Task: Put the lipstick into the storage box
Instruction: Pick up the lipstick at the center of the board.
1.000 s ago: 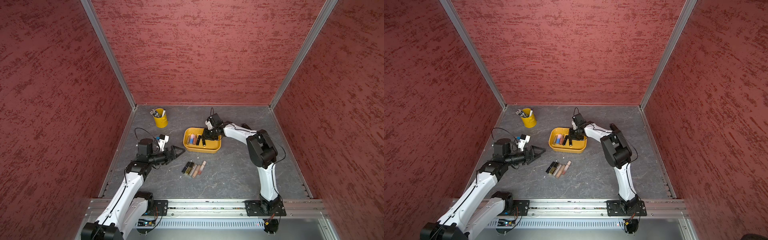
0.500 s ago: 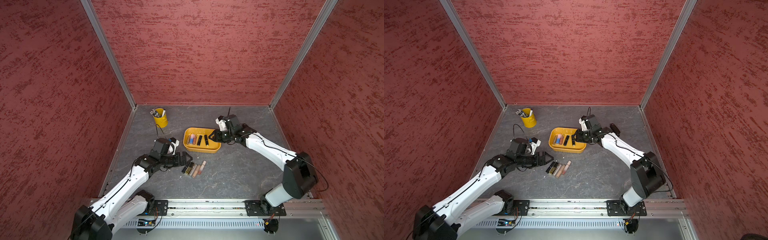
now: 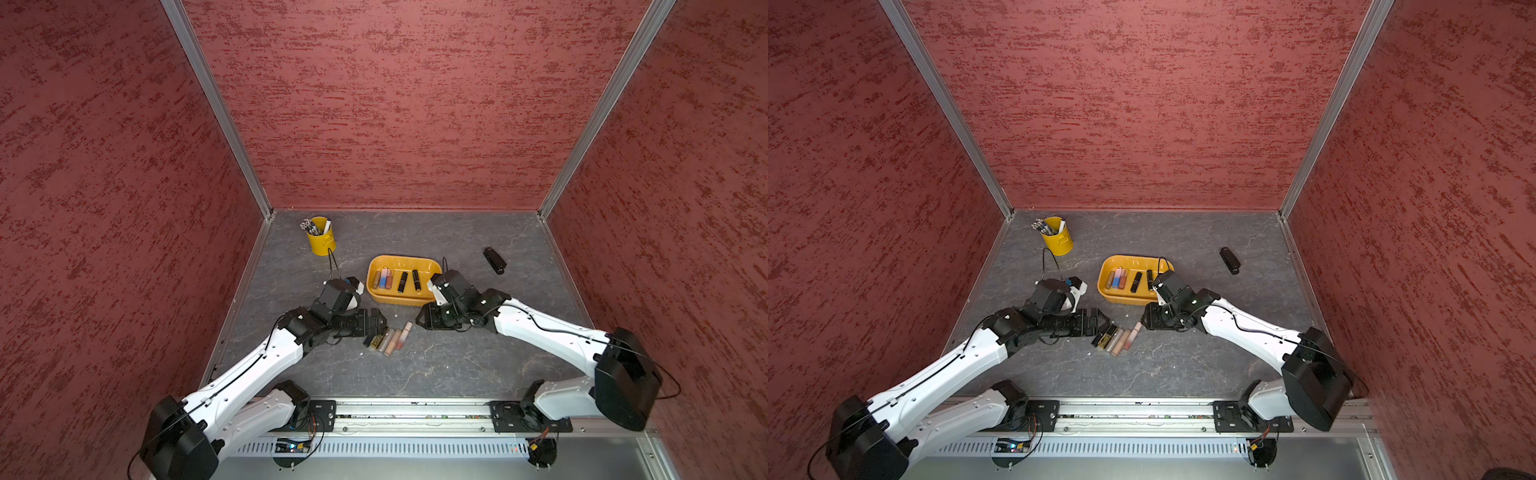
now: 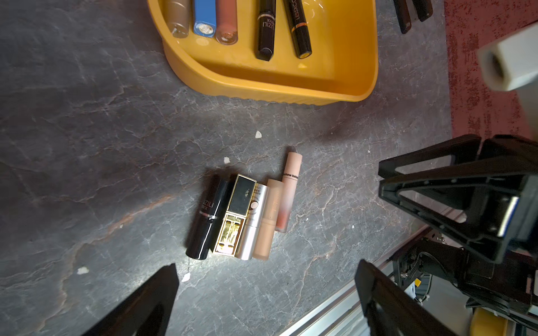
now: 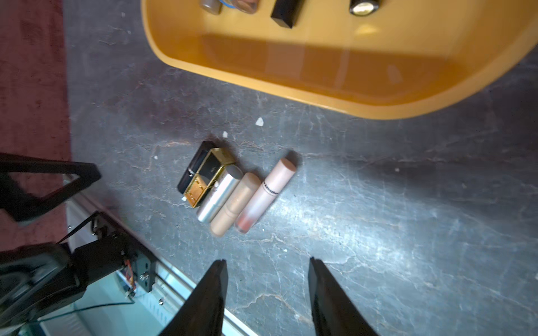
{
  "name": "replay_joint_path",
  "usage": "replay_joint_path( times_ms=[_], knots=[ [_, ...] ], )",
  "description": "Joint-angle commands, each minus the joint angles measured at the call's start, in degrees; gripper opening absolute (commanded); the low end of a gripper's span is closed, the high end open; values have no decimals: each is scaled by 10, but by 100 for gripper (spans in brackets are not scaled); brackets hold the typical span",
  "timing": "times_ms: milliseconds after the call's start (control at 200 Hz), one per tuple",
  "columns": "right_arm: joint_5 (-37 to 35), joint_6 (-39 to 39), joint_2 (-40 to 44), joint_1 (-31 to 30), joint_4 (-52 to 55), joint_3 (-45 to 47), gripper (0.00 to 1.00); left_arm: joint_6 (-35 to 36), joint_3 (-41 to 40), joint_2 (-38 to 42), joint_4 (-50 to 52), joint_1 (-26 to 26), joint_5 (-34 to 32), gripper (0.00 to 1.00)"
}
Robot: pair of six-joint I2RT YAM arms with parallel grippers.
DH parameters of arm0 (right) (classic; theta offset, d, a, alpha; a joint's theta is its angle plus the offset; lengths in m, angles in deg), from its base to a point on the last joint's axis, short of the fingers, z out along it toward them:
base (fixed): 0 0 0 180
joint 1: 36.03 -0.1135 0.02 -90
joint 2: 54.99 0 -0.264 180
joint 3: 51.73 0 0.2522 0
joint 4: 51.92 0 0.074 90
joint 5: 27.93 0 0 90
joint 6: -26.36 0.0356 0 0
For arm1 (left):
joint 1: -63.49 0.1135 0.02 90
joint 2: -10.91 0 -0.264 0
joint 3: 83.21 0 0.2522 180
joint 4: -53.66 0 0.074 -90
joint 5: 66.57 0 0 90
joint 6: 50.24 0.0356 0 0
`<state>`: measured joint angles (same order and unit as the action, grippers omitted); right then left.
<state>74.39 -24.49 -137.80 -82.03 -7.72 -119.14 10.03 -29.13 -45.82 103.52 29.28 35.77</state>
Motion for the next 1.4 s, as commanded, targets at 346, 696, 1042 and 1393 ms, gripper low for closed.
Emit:
replay_joint_path(
  times_ms=[346,696,1042,1393],
  knots=[
    [-124,64,-162,-88,68,-114,55,52,-12,54,4,76,6,100],
    [-147,58,-218,-111,111,-161,55,57,-26,58,-13,96,29,100],
    [-155,51,-241,-119,130,-177,55,62,-28,60,-14,112,42,100],
    [-154,46,-238,-121,134,-167,50,62,-30,59,-17,117,46,100]
  ],
)
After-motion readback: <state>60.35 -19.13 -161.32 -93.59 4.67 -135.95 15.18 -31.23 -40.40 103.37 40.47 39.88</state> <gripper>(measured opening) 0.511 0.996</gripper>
